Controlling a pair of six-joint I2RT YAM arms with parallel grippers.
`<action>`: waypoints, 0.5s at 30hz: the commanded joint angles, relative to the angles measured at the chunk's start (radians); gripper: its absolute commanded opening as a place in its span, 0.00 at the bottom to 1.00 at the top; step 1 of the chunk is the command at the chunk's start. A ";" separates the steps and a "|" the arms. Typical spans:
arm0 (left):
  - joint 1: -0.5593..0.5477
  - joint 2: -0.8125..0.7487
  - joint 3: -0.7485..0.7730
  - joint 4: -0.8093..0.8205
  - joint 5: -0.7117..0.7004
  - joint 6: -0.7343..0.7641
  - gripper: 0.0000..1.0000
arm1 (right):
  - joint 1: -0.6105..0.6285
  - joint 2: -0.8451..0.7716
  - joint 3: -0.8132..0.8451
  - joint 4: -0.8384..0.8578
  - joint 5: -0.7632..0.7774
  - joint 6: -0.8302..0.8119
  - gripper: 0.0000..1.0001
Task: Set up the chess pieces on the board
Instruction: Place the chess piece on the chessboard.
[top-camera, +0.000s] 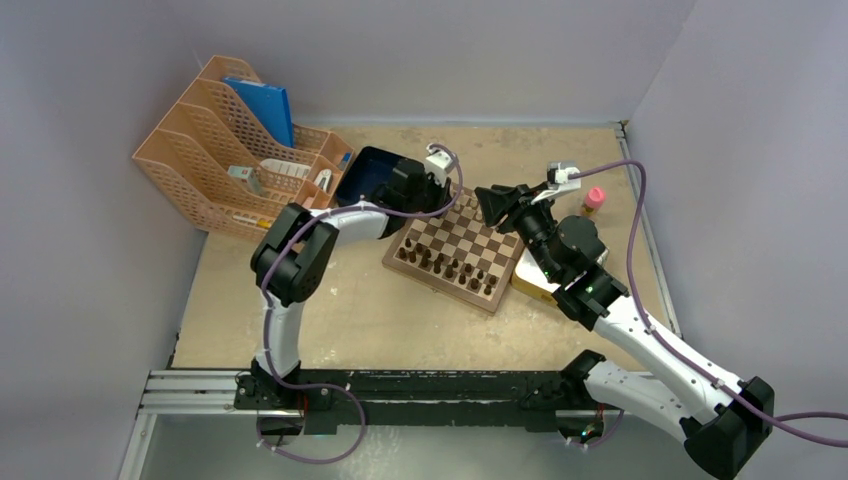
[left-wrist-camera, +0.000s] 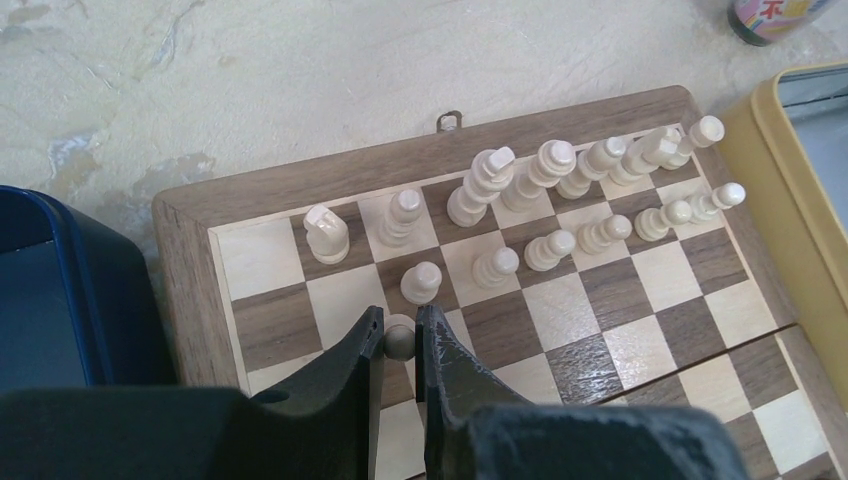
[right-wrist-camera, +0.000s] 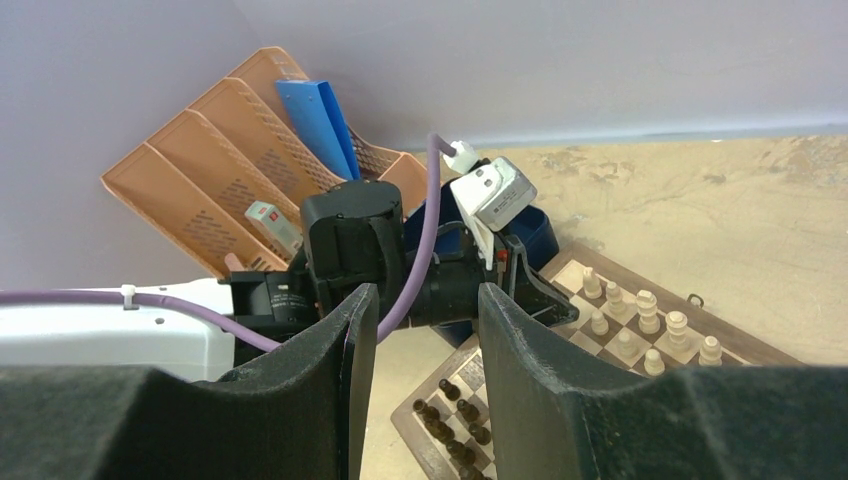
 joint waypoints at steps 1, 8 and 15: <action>0.000 0.015 -0.006 0.088 -0.026 0.038 0.00 | 0.002 -0.003 0.022 0.042 0.026 -0.011 0.45; 0.000 0.038 -0.009 0.116 -0.042 0.054 0.00 | 0.002 -0.004 0.022 0.042 0.030 -0.013 0.44; -0.001 0.058 0.009 0.111 -0.072 0.073 0.03 | 0.002 -0.002 0.023 0.041 0.034 -0.016 0.44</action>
